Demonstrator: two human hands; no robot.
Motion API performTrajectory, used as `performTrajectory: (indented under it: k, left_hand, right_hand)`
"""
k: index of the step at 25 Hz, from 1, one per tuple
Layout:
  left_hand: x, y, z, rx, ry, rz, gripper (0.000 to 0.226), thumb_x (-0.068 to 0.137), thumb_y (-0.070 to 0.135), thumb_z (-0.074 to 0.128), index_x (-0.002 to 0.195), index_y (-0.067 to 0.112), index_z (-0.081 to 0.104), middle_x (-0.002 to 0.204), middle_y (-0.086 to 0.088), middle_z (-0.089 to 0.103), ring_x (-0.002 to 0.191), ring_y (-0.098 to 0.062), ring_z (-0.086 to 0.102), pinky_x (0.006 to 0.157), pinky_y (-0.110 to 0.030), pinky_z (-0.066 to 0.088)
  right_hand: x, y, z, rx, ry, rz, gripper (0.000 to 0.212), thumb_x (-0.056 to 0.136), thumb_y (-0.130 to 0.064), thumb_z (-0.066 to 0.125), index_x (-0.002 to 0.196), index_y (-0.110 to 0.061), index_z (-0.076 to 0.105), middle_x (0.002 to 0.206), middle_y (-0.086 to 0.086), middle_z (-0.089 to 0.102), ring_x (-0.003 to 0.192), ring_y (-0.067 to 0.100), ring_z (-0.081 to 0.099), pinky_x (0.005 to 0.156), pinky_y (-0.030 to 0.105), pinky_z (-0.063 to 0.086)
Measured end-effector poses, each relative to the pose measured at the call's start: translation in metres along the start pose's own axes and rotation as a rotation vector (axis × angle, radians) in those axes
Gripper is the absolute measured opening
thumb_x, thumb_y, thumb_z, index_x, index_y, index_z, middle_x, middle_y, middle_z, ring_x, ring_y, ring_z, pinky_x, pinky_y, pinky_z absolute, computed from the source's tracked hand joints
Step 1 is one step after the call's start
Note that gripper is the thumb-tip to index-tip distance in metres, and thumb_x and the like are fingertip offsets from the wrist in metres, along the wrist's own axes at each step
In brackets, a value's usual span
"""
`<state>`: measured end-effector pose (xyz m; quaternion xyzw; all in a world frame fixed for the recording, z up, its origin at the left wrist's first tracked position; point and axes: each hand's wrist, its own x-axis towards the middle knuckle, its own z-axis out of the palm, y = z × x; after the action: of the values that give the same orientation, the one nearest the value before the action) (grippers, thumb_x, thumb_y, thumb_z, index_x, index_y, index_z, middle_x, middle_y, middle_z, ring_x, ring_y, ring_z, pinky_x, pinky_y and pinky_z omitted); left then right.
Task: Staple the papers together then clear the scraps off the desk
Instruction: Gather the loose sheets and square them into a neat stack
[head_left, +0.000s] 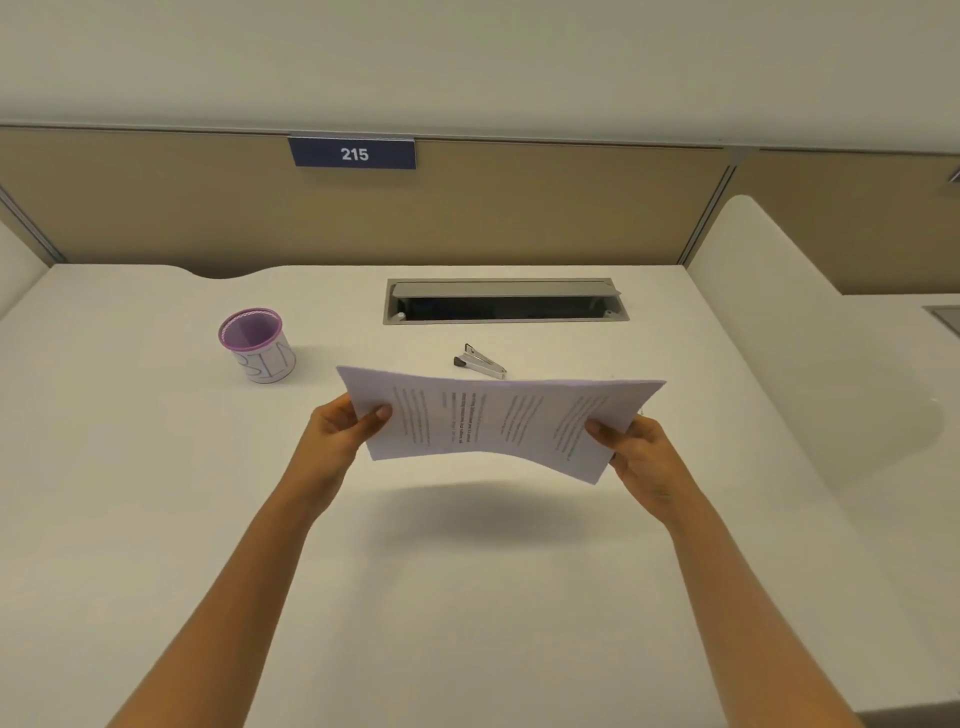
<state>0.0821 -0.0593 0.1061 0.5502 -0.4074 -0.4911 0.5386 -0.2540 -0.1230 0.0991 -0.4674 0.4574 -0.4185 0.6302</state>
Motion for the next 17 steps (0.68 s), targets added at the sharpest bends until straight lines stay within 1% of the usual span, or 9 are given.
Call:
performTrajectory:
  k: [3, 4, 5, 6, 7, 9, 10, 13, 17]
  left_hand:
    - [-0.015, -0.014, 0.0, -0.031, 0.022, -0.009, 0.021, 0.092, 0.012, 0.06, 0.107, 0.018, 0.072, 0.104, 0.0, 0.076, 0.098, -0.015, 0.068, 0.091, -0.028, 0.051]
    - [-0.02, -0.021, 0.0, -0.032, 0.031, -0.027, 0.019, 0.09, 0.013, 0.062, 0.107, 0.016, 0.072, 0.103, 0.001, 0.076, 0.097, -0.013, 0.069, 0.089, -0.026, 0.051]
    - [-0.024, -0.028, -0.001, -0.032, 0.027, -0.049, 0.021, 0.087, 0.018, 0.068, 0.107, 0.013, 0.072, 0.102, 0.001, 0.077, 0.097, -0.013, 0.069, 0.088, -0.026, 0.05]
    - [-0.029, -0.036, -0.002, -0.019, 0.013, -0.078, 0.031, 0.081, 0.026, 0.075, 0.108, 0.011, 0.072, 0.103, -0.001, 0.077, 0.098, -0.013, 0.07, 0.089, -0.028, 0.049]
    - [-0.032, -0.046, -0.003, 0.005, -0.009, -0.116, 0.039, 0.077, 0.03, 0.079, 0.11, 0.01, 0.072, 0.105, -0.002, 0.076, 0.1, -0.015, 0.07, 0.091, -0.031, 0.05]
    - [-0.035, -0.058, -0.002, 0.058, -0.022, -0.185, 0.028, 0.086, 0.023, 0.072, 0.112, 0.011, 0.072, 0.106, -0.002, 0.076, 0.103, -0.016, 0.07, 0.096, -0.034, 0.051]
    - [-0.033, -0.059, 0.0, 0.077, -0.019, -0.198, 0.021, 0.092, 0.017, 0.065, 0.111, 0.013, 0.072, 0.105, 0.0, 0.077, 0.102, -0.015, 0.07, 0.095, -0.032, 0.053]
    - [-0.026, -0.053, 0.006, 0.079, -0.004, -0.195, 0.019, 0.096, 0.014, 0.057, 0.107, 0.016, 0.072, 0.1, 0.003, 0.078, 0.094, -0.015, 0.073, 0.08, -0.024, 0.057]
    - [-0.023, -0.054, 0.012, -0.031, 0.045, -0.245, 0.022, 0.096, 0.015, 0.057, 0.113, 0.011, 0.07, 0.106, -0.007, 0.076, 0.097, -0.024, 0.072, 0.088, -0.037, 0.055]
  right_hand:
    - [0.002, 0.006, -0.003, 0.008, -0.02, 0.018, 0.02, 0.083, -0.01, 0.067, 0.101, -0.016, 0.074, 0.101, 0.007, 0.073, 0.094, 0.022, 0.064, 0.094, 0.042, 0.046]
    - [0.002, 0.01, -0.004, 0.007, -0.028, 0.033, 0.024, 0.078, -0.016, 0.074, 0.101, -0.014, 0.074, 0.103, 0.007, 0.073, 0.095, 0.023, 0.065, 0.095, 0.041, 0.046]
    - [0.002, 0.016, -0.006, -0.006, -0.03, 0.051, 0.034, 0.07, -0.023, 0.081, 0.102, -0.013, 0.074, 0.104, 0.007, 0.073, 0.098, 0.023, 0.065, 0.096, 0.041, 0.046]
    - [0.001, 0.025, -0.007, -0.039, -0.025, 0.081, 0.043, 0.064, -0.025, 0.086, 0.104, -0.013, 0.074, 0.106, 0.007, 0.074, 0.101, 0.025, 0.066, 0.096, 0.04, 0.047]
    - [0.001, 0.034, -0.009, -0.071, -0.017, 0.114, 0.045, 0.064, -0.024, 0.086, 0.106, -0.013, 0.073, 0.107, 0.007, 0.074, 0.105, 0.028, 0.066, 0.095, 0.039, 0.048]
    - [0.0, 0.048, -0.011, -0.095, -0.015, 0.167, 0.036, 0.076, -0.015, 0.077, 0.111, -0.012, 0.07, 0.109, 0.006, 0.074, 0.112, 0.034, 0.063, 0.093, 0.039, 0.049]
    - [0.0, 0.052, -0.012, -0.101, -0.011, 0.183, 0.031, 0.082, -0.011, 0.073, 0.112, -0.012, 0.069, 0.11, 0.006, 0.074, 0.112, 0.033, 0.062, 0.096, 0.041, 0.048]
    - [0.006, 0.044, -0.011, -0.163, -0.026, 0.179, 0.029, 0.089, -0.011, 0.065, 0.117, -0.011, 0.067, 0.112, 0.004, 0.073, 0.109, 0.026, 0.065, 0.102, 0.045, 0.047]
    - [0.015, 0.018, -0.011, -0.245, -0.041, 0.133, 0.029, 0.09, -0.014, 0.065, 0.119, -0.014, 0.066, 0.111, 0.001, 0.073, 0.104, 0.02, 0.069, 0.097, 0.04, 0.051]
